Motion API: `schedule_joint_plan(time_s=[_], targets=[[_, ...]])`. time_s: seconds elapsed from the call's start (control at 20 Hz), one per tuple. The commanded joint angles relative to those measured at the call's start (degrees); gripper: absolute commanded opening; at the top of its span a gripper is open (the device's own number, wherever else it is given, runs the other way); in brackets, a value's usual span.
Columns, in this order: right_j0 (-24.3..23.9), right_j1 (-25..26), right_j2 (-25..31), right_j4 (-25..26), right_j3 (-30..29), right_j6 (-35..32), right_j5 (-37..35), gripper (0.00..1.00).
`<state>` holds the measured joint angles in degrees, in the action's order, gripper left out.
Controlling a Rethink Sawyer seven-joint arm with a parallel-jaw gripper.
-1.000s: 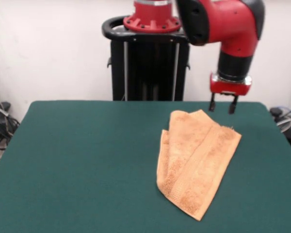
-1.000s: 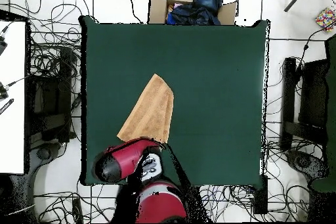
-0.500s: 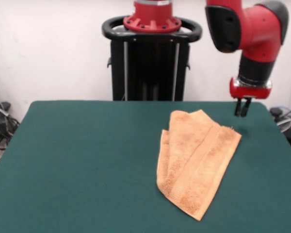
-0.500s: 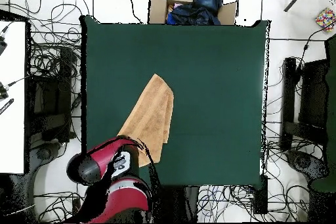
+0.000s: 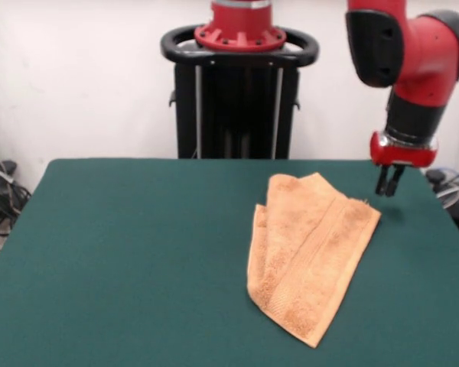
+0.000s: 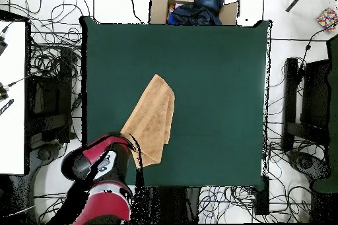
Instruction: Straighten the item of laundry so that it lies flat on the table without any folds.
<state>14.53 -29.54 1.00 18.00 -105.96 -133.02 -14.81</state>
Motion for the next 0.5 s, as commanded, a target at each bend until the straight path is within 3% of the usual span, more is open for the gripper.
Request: schedule_joint_plan(time_s=[0.05,0.35,0.5], targets=[[1.2,0.0,-3.1,-0.6,8.1,-5.8,2.3,0.0],[2.8,0.1,-4.6,-1.7,7.9,-7.7,3.3,0.0],[2.1,1.1,-4.2,-0.2,8.8,-5.0,1.5,0.0]])
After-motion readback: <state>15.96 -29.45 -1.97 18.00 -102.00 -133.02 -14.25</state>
